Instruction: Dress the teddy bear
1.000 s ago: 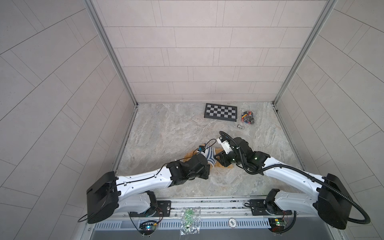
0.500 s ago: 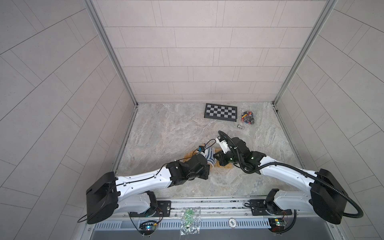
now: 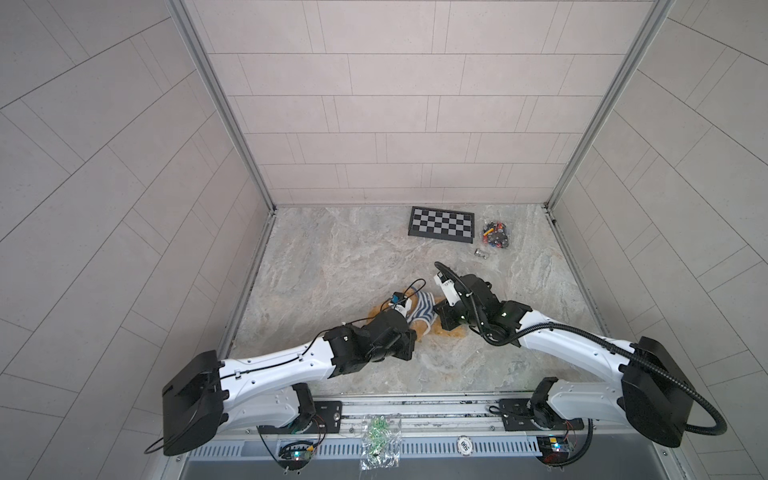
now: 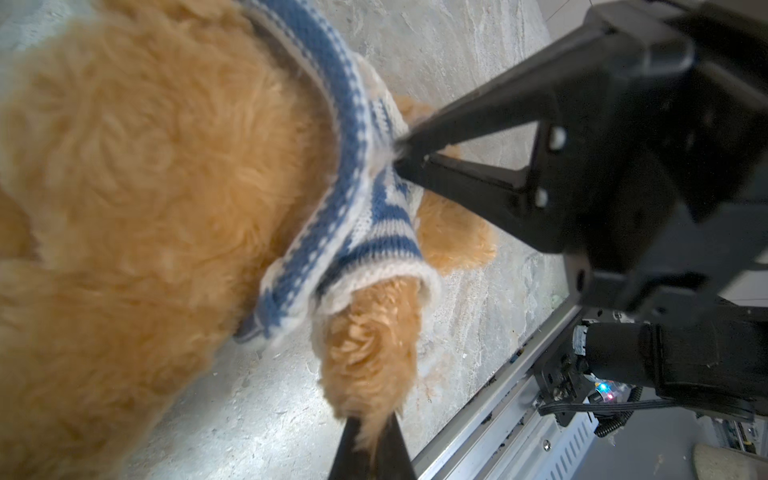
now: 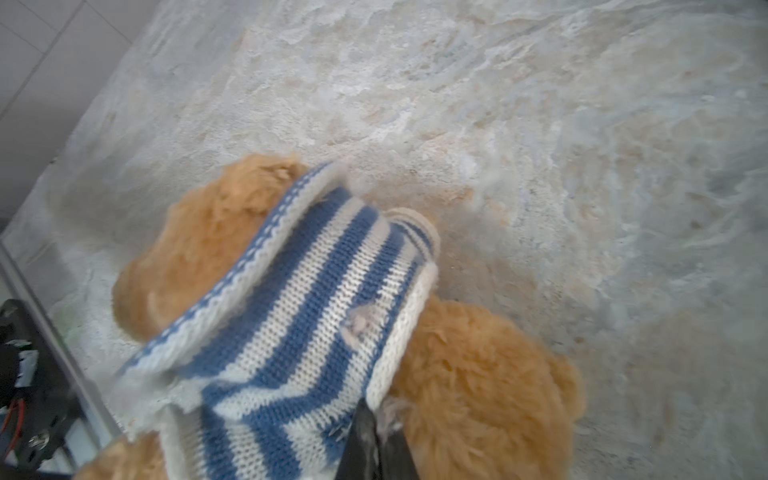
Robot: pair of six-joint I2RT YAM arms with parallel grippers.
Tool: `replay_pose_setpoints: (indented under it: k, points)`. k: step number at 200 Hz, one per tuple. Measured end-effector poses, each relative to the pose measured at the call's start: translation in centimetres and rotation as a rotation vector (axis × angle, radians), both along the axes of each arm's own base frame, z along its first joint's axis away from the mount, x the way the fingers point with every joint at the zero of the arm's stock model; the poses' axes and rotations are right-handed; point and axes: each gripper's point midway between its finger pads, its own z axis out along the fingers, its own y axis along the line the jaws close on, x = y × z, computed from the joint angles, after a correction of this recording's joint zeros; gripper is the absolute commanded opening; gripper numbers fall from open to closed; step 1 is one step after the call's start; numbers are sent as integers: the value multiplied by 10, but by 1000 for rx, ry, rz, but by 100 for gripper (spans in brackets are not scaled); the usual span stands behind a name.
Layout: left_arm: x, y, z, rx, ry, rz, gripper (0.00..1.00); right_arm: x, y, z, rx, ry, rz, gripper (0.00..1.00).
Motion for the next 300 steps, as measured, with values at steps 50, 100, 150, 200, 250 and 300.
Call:
replay_pose_setpoints:
  k: [50,100,150,200,250,300]
  points:
    - [-7,0,5,-17,-3,-48,0,7,-5,1,-59,-18,-11,0]
    - [-11,-2,6,-26,9,-69,0,1,5,5,-54,-8,36,17]
    - [-13,-6,8,-50,26,-76,0,-35,7,43,39,-144,138,41]
    - [-12,-9,26,-89,8,-97,0,-57,2,19,29,-118,180,41]
    - [-13,-13,30,-99,9,-114,0,-47,11,-2,-6,-87,179,25]
    - [-13,-10,28,-90,13,-109,0,-38,9,-7,-11,-83,122,18]
